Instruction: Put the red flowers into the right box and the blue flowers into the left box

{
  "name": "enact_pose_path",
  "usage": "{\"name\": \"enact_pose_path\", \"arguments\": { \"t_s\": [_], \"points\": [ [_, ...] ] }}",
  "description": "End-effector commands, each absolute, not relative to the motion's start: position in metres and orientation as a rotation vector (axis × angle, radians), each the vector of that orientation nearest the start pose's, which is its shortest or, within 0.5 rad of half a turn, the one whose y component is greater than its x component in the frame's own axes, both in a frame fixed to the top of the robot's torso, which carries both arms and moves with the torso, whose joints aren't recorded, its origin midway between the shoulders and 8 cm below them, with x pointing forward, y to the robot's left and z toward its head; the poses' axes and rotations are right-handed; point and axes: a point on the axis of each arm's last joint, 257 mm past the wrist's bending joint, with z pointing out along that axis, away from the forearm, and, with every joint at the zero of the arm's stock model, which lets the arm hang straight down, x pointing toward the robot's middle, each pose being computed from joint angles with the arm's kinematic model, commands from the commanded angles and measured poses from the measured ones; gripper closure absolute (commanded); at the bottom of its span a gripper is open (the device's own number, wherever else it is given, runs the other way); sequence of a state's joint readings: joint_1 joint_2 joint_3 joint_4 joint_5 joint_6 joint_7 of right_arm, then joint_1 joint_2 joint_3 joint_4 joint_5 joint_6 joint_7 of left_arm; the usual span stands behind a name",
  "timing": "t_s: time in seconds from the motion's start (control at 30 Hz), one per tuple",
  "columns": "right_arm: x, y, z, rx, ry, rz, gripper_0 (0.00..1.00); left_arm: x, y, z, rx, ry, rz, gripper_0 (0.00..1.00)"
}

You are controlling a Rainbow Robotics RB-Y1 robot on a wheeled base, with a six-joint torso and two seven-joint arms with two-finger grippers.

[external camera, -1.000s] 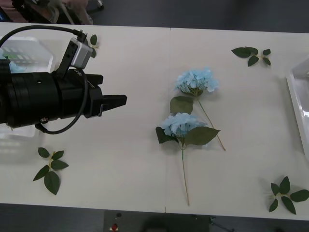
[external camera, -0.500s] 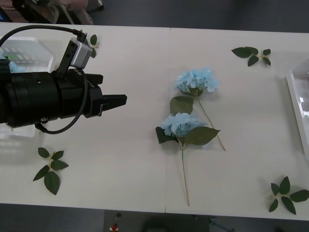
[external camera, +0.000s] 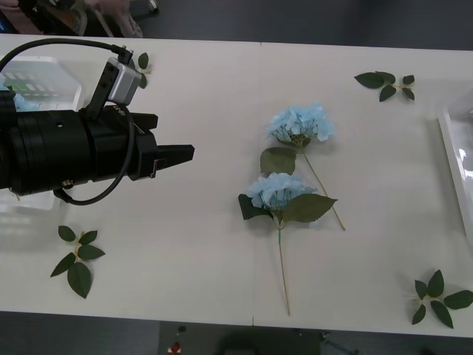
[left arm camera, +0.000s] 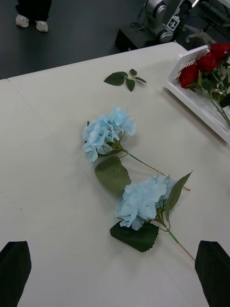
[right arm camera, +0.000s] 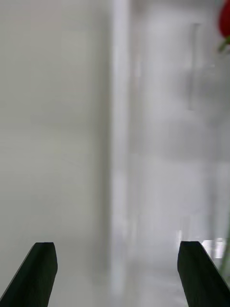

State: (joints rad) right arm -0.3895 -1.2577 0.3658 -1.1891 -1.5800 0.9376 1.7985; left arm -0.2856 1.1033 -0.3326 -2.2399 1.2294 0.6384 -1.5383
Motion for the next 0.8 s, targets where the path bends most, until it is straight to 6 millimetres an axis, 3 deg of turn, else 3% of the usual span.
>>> {"name": "enact_pose_path", "arguments": {
  "t_s": [0.03, 0.07, 0.13, 0.27, 0.47, 0.67, 0.8],
  "points": [
    [0.496, -0.434, -0.187, -0.033, 2.55, 0.167, 0.26, 0.424, 0.097, -0.074, 0.845, 1.807, -0.585, 0.0],
    [0.495, -0.423, -0.184, -0.055, 2.556, 0.157, 0.26, 0.424, 0.097, -0.074, 0.845, 1.807, -0.585, 0.0],
    [0.494, -0.378, -0.177, -0.16, 2.573, 0.107, 0.27, 0.424, 0.097, -0.074, 0.845, 1.807, -0.585, 0.0],
    [0.496, -0.327, -0.169, -0.273, 2.591, 0.016, 0.26, 0.424, 0.097, -0.074, 0.845, 1.807, -0.585, 0.0],
    [0.527, -0.25, -0.172, -0.382, 2.584, -0.157, 0.26, 0.424, 0.097, -0.074, 0.845, 1.807, -0.585, 0.0],
    [0.56, -0.192, -0.193, -0.425, 2.573, -0.192, 0.26, 0.424, 0.097, -0.074, 0.845, 1.807, -0.585, 0.0],
    [0.567, -0.171, -0.21, -0.44, 2.568, -0.211, 0.26, 0.424, 0.097, -0.074, 0.845, 1.807, -0.585, 0.0]
  ]
}}
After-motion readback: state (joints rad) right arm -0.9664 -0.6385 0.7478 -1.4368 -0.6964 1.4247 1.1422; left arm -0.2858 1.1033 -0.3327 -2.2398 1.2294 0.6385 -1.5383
